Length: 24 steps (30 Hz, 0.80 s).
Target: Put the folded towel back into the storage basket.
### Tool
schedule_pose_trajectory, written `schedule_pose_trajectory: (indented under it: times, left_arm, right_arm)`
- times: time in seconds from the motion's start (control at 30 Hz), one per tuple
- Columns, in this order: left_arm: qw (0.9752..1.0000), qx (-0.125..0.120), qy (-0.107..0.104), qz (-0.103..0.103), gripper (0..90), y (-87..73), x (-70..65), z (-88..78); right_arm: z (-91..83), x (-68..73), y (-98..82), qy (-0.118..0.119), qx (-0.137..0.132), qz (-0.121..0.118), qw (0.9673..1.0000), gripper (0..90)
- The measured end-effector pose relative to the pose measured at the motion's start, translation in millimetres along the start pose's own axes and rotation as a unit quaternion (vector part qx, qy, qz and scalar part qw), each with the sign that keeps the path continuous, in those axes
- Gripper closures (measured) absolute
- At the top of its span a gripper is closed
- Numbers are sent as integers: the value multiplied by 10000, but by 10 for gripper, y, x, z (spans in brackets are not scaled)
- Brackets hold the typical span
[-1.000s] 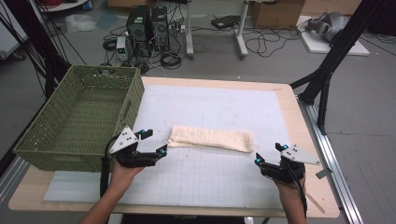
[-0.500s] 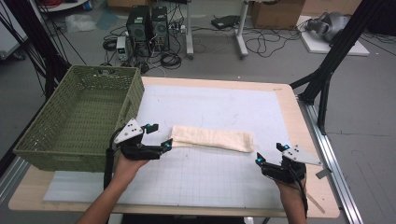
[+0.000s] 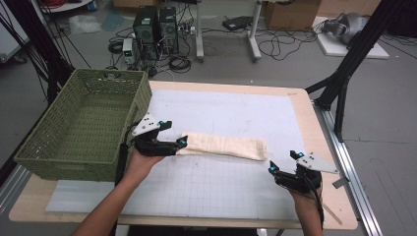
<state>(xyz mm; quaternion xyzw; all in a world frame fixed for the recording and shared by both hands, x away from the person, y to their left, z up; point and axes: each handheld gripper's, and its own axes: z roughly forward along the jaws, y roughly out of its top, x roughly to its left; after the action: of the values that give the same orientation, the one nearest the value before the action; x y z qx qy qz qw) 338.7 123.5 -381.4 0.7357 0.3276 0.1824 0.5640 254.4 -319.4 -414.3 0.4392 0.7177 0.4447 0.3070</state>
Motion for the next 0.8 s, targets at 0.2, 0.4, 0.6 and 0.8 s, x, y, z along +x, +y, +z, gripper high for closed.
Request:
schedule_pose_trajectory:
  times: [0.2, 0.4, 0.6, 0.8]
  left_arm:
    - [9998, 148, 19, -105, 174, -40, 56, 114]
    - [9989, 388, 107, -227, 187, -74, 129, 231]
    - [9974, 679, 126, -226, 199, -39, 185, 409]
    - [9918, 1214, 264, -291, 239, -175, 269, 577]
  right_arm:
    - [-1, 11, 5, 24, 16, 33, 10000, 167]
    - [5, 7, 3, 21, 28, 30, 10000, 168]
    - [16, 14, 6, 50, 30, 27, 10000, 167]
    - [15, 5, -1, 58, 39, 13, 10000, 167]
